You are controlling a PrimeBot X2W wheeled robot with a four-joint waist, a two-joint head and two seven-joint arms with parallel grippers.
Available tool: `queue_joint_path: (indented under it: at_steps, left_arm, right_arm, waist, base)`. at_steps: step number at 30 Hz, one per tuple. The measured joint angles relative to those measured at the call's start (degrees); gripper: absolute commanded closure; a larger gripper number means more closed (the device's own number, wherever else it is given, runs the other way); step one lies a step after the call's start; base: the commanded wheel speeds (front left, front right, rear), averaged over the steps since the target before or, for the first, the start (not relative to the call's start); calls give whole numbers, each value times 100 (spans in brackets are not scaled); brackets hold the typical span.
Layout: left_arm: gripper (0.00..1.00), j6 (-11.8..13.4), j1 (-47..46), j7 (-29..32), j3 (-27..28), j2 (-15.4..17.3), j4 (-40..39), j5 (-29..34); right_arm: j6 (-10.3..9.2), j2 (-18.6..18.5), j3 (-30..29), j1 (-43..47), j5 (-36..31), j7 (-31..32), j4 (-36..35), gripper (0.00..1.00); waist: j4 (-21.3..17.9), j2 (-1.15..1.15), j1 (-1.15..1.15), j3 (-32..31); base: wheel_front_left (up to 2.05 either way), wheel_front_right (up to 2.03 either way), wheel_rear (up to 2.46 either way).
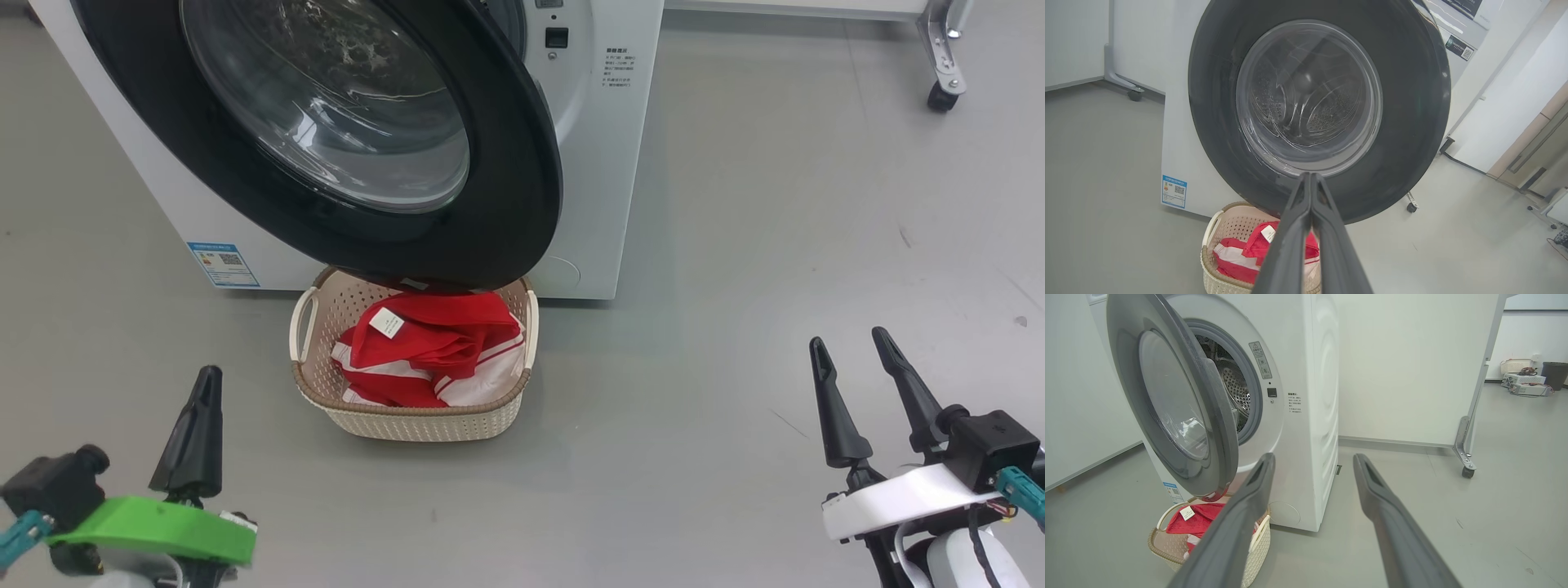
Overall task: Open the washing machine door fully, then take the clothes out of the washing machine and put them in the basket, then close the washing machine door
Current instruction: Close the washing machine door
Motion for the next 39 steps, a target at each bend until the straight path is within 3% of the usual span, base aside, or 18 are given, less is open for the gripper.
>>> queue_joint_path:
  at_steps: [3, 7, 8, 9, 10, 11, 15, 28, 39]
  left_arm:
    - [100, 0, 171, -57, 20, 10, 153, 367]
    - [100, 2, 252, 66, 14, 141, 193, 1300]
    - [93, 12, 253, 80, 31, 145, 191, 1451]
    - [55, 42, 261, 102, 92, 123, 171, 1611]
    - [3, 93, 269, 127, 264, 49, 99, 1730]
    - [0, 138, 269, 132, 474, -48, -12, 1825]
    - [0, 210, 274, 142, 889, -342, -332, 2212]
    - [0, 130, 634, 142, 1070, -1017, -576, 2679]
    - [0, 47, 705, 142, 1192, -1227, -581, 2903]
  right_arm:
    - [0, -1, 7, 0, 0, 0, -1, 0]
    - [0, 0, 13, 1, 0, 0, -4, 0]
    - [0, 0, 16, 1, 0, 0, -4, 0]
    - [0, 0, 20, 2, 0, 0, -4, 0]
    - [0, -2, 20, 6, -1, 0, -4, 0]
    - [0, -9, 24, 12, -20, 0, -4, 0]
    - [0, -15, 31, 25, -54, 0, -4, 0]
    - [0, -18, 87, 25, -58, 0, -5, 0]
    - [0, -24, 97, 25, -58, 0, -4, 0]
  waist:
    - [0, 0, 0, 8]
    - [-8, 0, 0, 22]
    - [-11, 0, 0, 27]
    - [-13, 0, 0, 32]
    - [-15, 0, 0, 37]
    - [-15, 0, 0, 43]
    - [-17, 0, 0, 67]
    - [-13, 0, 0, 112]
    - [-3, 0, 0, 111]
  base:
    - [0, 0, 0]
    - [0, 0, 0]
    - [0, 0, 0]
    - [0, 0, 0]
    - [0, 0, 0]
    - [0, 0, 0]
    - [0, 0, 0]
    - [0, 0, 0]
    - [0, 0, 0]
